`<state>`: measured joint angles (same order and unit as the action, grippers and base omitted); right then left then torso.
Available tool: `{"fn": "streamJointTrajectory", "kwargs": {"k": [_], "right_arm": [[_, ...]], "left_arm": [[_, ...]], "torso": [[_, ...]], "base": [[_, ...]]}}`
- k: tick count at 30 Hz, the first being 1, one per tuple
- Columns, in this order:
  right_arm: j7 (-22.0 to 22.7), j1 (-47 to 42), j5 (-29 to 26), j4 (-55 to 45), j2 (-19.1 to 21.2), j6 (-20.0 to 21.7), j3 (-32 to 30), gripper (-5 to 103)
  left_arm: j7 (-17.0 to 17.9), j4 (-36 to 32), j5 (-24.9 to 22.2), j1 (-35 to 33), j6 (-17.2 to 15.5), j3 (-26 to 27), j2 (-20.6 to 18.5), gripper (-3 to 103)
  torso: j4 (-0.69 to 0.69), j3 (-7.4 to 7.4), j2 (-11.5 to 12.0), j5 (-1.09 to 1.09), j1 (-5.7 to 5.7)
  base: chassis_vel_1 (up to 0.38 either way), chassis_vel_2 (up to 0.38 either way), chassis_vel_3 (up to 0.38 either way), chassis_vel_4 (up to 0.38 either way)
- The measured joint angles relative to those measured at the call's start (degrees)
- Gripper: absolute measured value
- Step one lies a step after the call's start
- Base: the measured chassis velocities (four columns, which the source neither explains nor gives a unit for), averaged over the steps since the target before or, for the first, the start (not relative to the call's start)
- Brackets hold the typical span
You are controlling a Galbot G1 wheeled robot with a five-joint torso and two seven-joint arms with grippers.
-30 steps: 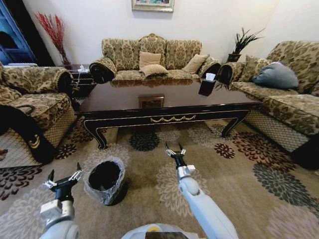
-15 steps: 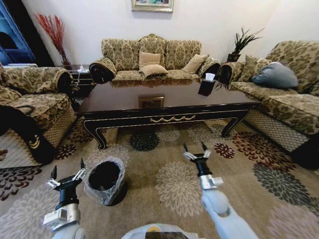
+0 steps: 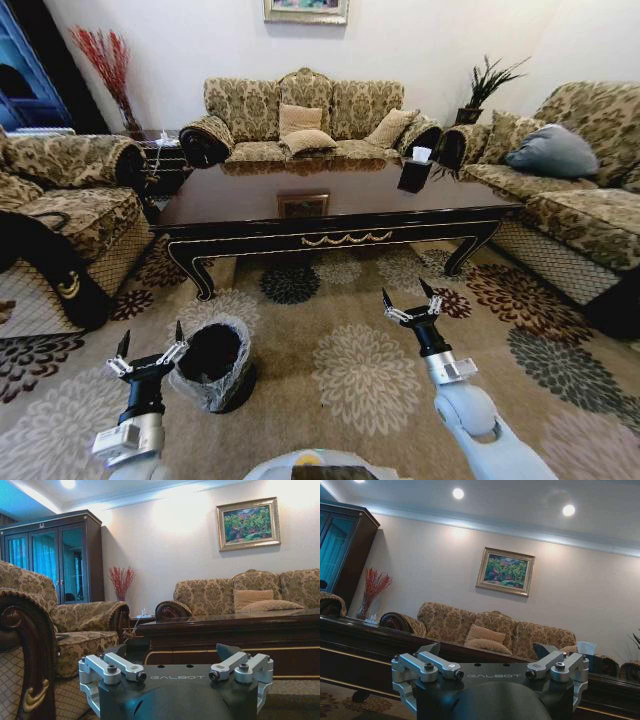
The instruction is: Move to the front of the table and pick up the trash from the floor, then place it into the trash bin.
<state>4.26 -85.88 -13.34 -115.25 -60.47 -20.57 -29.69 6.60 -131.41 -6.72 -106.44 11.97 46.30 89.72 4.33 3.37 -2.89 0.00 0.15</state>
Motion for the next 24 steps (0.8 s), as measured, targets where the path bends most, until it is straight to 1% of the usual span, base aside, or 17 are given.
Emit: {"fn": "streamJointTrajectory", "kwargs": {"k": [16, 21, 24], "right_arm": [[0.06, 0.19, -0.12, 0.26, -0.13, 0.07, 0.22, 100], [0.07, 0.21, -0.14, 0.29, -0.14, 0.08, 0.23, 100], [0.09, 0.22, -0.16, 0.32, -0.16, 0.09, 0.25, 100]], "left_arm": [[0.07, 0.0, -0.11, 0.05, -0.2, -0.02, -0.04, 100], [0.11, 0.0, -0.13, 0.06, -0.22, -0.02, -0.04, 100], [0.13, 0.0, -0.14, 0.06, -0.24, -0.01, -0.04, 100]], "torso": [[0.0, 0.01, 0.0, -0.01, 0.0], [0.0, 0.01, 0.0, -0.01, 0.0], [0.0, 0.01, 0.01, -0.01, 0.01]], "base": [[0.0, 0.0, 0.0, 0.0], [0.077, -0.08, -0.077, 0.102], [0.145, -0.176, -0.186, 0.184]]}}
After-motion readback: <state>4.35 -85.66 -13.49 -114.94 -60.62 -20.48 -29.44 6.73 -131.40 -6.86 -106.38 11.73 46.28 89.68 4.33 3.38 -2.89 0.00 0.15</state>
